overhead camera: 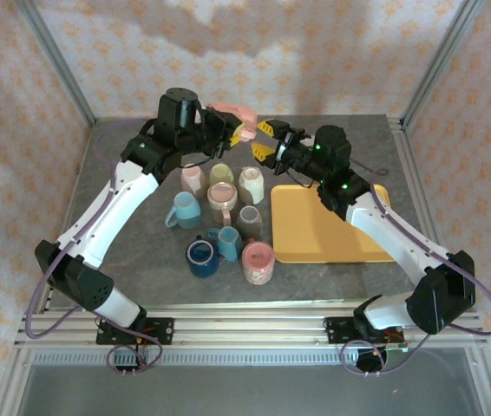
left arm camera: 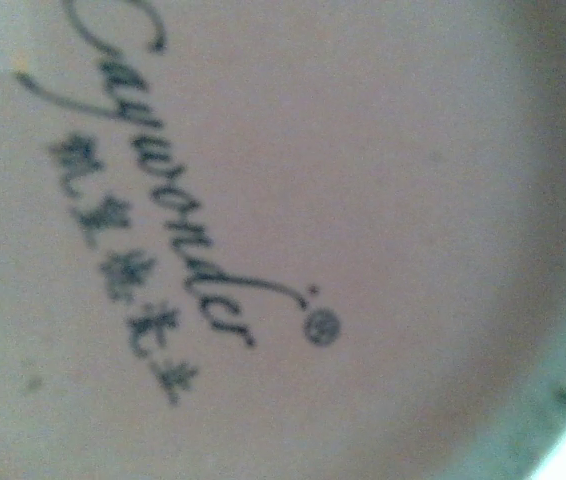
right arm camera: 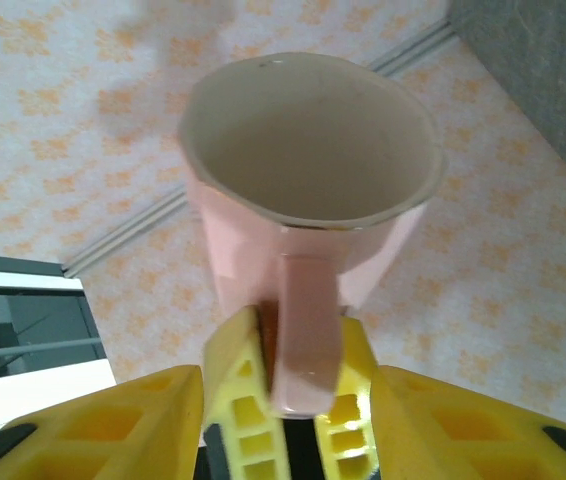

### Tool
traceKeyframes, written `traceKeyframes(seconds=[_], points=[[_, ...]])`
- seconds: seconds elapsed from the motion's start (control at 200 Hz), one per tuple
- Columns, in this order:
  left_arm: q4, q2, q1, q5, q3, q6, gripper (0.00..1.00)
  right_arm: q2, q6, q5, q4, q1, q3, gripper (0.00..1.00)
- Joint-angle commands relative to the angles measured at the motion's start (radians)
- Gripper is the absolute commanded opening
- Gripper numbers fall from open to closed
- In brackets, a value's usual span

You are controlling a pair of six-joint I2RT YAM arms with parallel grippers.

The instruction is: Turn the mug right side up

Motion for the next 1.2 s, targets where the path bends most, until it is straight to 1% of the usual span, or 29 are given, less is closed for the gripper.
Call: traceKeyframes(seconds=[0.0,0.245,0.39,0.52,0.726,0.796,0.876,1.121,1.161,1.196], points=[[0.119,-0.025,-0.013,-0.01,0.062,-0.003,0.0,-0.029,0.044,0.068,0.061,0.009,-0.006,0.45],[0.129,-0.011,-0.023,-0.012,0.073,-0.013,0.0,-0.009,0.069,0.076,0.067,0.03,-0.009,0.43],[0.129,-0.012,-0.028,-0.009,0.074,-0.018,0.0,0.003,0.071,0.085,0.086,0.03,-0.008,0.39],[0.13,-0.015,-0.032,-0.01,0.076,-0.022,0.0,0.021,0.076,0.088,0.095,0.031,0.0,0.33],[0.138,-0.017,-0.038,-0.005,0.07,-0.03,0.0,0.046,0.082,0.094,0.111,0.036,0.021,0.3],[0.147,-0.018,-0.039,-0.004,0.062,-0.035,0.0,0.046,0.082,0.101,0.113,0.038,0.023,0.27],[0.155,-0.022,-0.04,-0.004,0.051,-0.036,0.0,0.046,0.081,0.11,0.114,0.04,0.018,0.21],[0.172,-0.042,-0.04,-0.008,-0.016,-0.046,0.0,0.057,0.046,0.126,0.136,0.04,0.029,0.07],[0.167,-0.045,-0.041,-0.008,-0.025,-0.044,0.05,0.063,0.035,0.127,0.142,0.041,0.034,0.04],[0.162,-0.049,-0.041,-0.006,-0.032,-0.041,0.12,0.065,0.027,0.129,0.149,0.04,0.036,0.03]])
